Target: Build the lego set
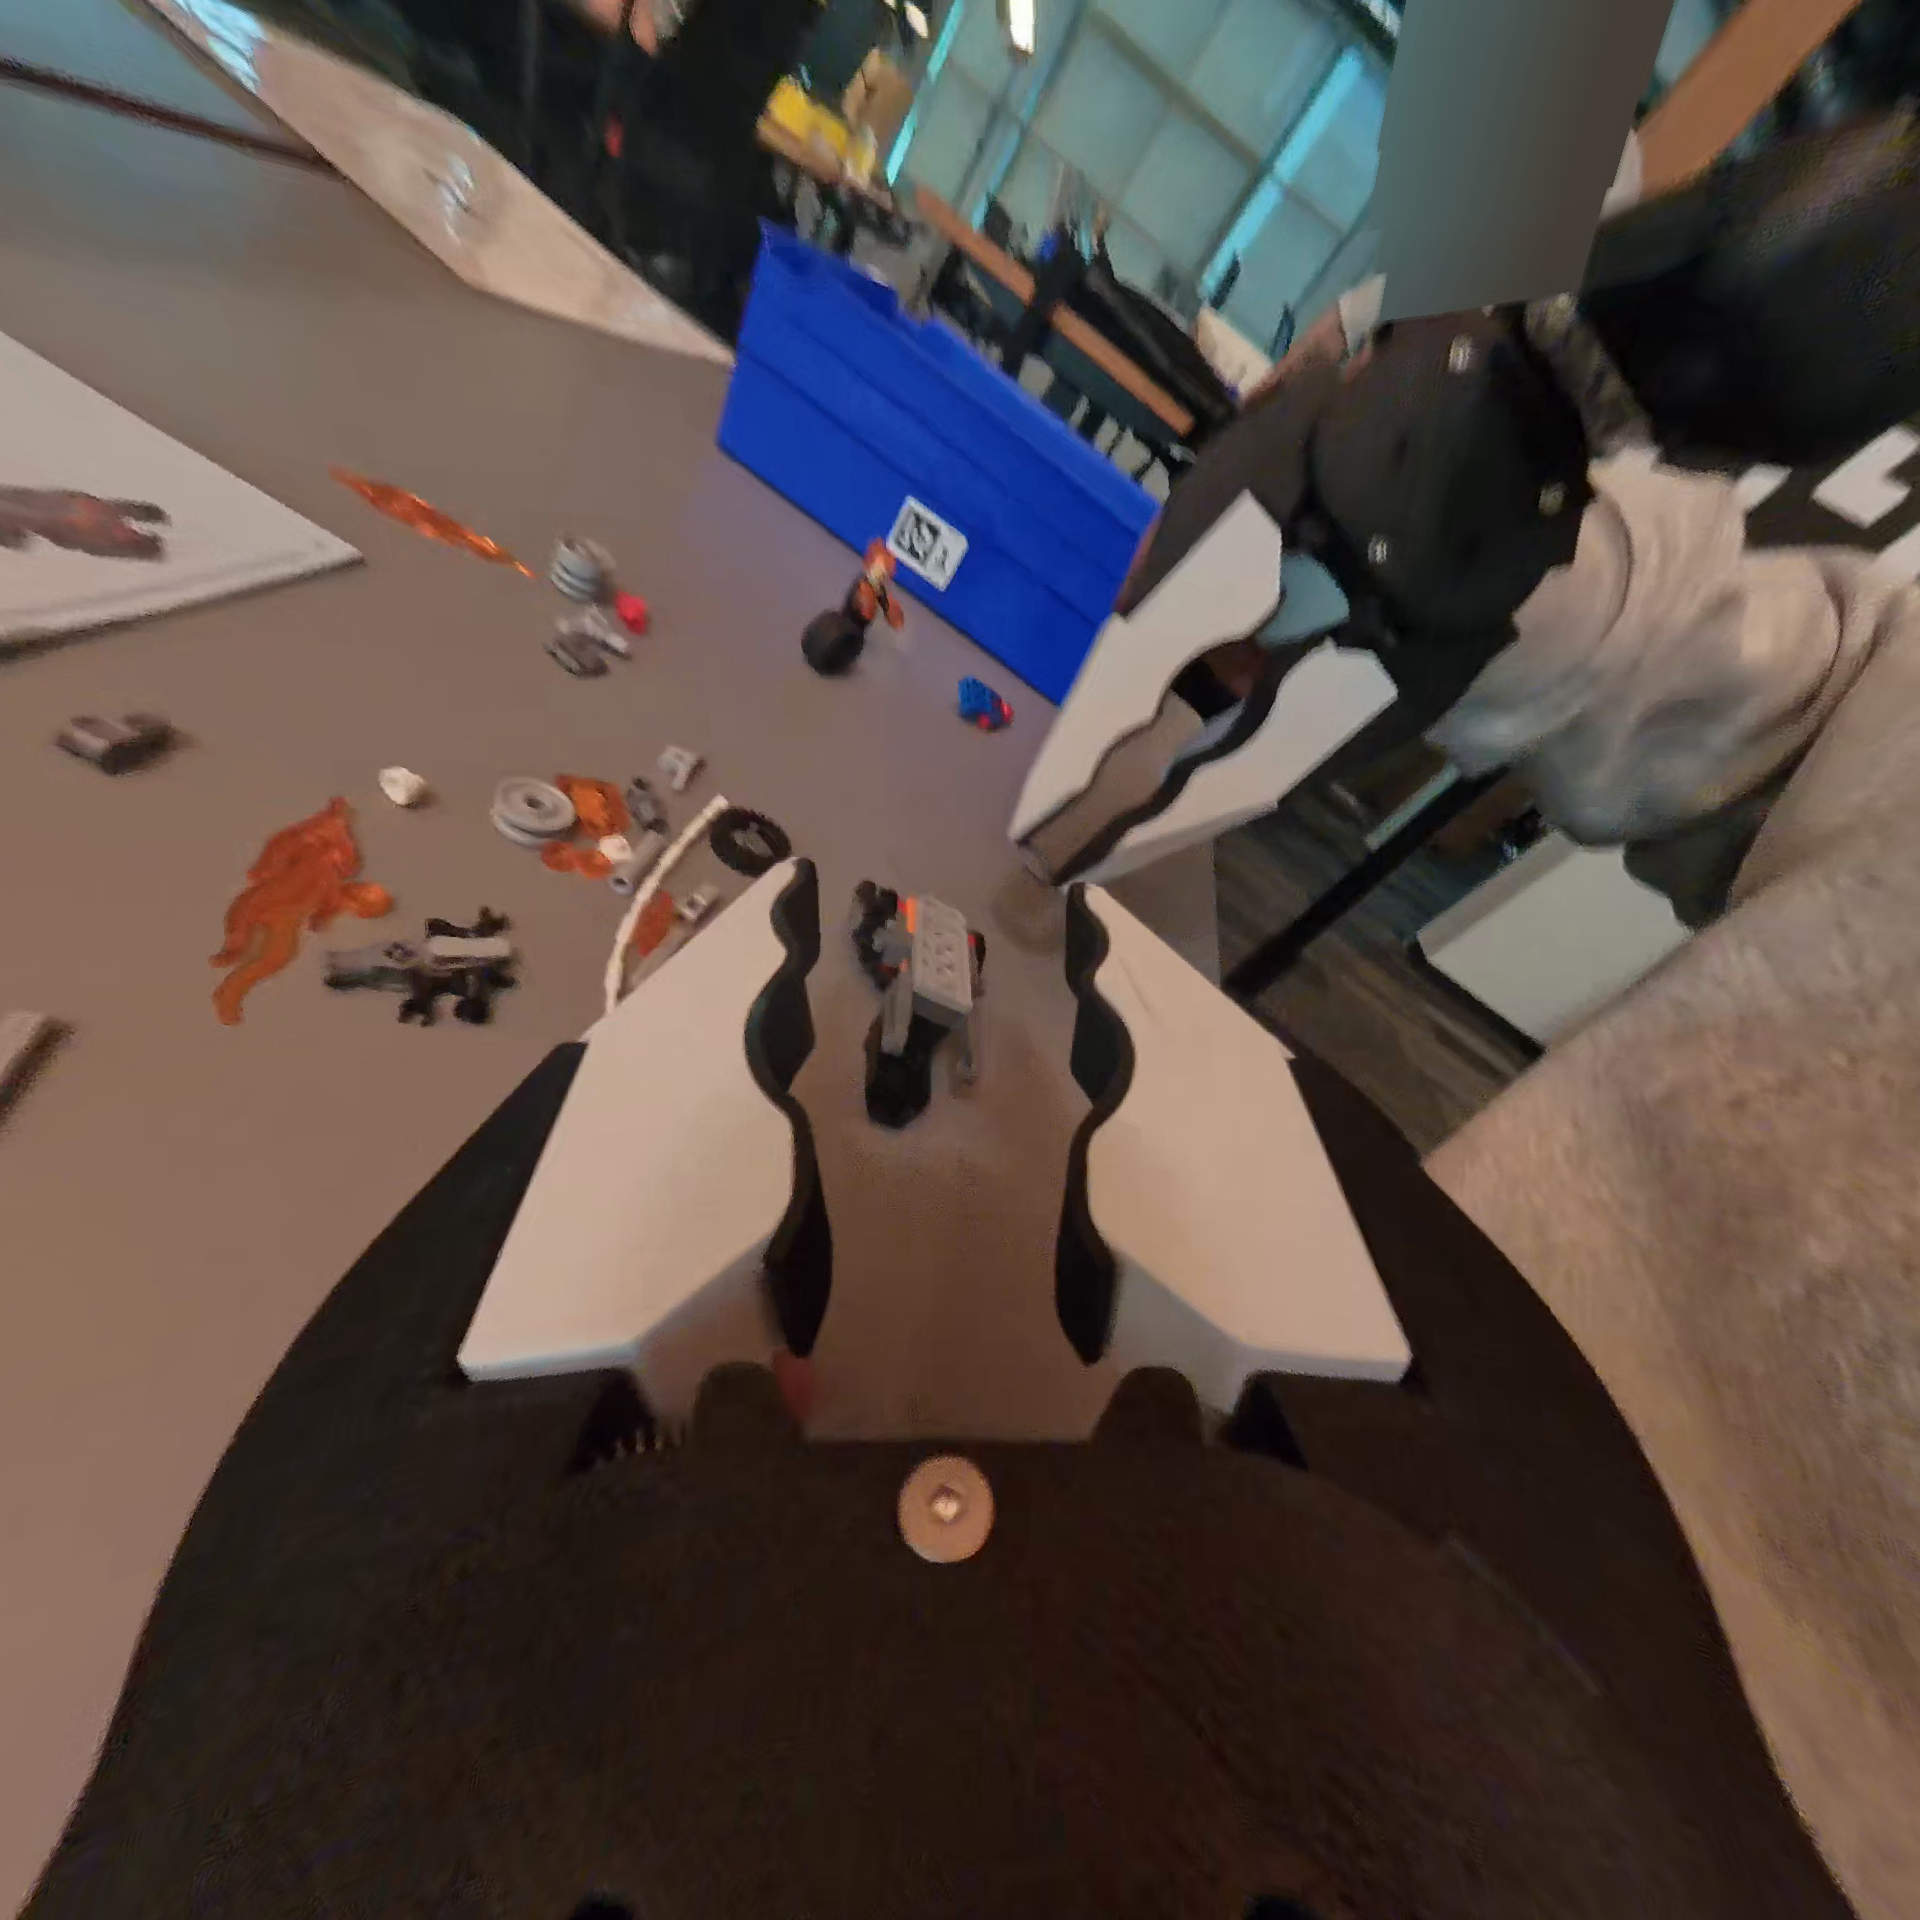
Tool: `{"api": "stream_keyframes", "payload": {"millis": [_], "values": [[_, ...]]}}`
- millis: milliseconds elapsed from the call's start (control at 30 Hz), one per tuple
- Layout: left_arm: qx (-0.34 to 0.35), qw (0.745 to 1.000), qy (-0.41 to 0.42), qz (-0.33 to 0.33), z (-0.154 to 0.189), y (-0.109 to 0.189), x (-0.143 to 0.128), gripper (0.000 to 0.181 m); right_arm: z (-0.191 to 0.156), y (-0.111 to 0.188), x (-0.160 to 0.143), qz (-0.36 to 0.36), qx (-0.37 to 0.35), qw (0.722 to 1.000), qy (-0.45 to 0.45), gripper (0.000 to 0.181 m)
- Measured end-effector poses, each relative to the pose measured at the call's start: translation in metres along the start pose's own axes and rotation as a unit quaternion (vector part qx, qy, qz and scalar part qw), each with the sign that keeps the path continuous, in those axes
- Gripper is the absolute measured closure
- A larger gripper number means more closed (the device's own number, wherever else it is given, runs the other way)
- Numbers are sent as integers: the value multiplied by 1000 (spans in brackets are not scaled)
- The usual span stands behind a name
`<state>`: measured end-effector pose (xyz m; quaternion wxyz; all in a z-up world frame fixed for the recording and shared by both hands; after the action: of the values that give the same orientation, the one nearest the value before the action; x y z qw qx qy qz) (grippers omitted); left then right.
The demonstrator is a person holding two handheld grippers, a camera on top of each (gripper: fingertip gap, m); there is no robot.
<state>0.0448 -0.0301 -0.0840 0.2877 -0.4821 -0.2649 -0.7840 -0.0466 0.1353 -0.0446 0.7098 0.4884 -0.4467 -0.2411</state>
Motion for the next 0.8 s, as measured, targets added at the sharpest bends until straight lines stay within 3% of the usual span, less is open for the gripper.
{"api": "stream_keyframes", "payload": {"millis": [433, 800], "values": [[37, 987, -66, -140, 15, -26, -13, 130, 27, -24, 19, -34, 89, 995, 24, 169], [54, 975, -63, -207, 12, -38, -21, 142, 29, -29, 22, -58, 113, 991, 34, 168]]}}
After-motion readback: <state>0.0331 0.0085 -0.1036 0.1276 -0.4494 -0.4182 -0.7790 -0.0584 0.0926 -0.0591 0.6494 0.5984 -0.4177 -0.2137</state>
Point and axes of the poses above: each gripper's, where its closed fingertips meet, y back along the fingers, x out of its top, z = x × y across the jaws, the point moved 9 cm from there along y, back along the fingers, and after that the axes turned 9 degrees about -y, right-handed, at the moved point
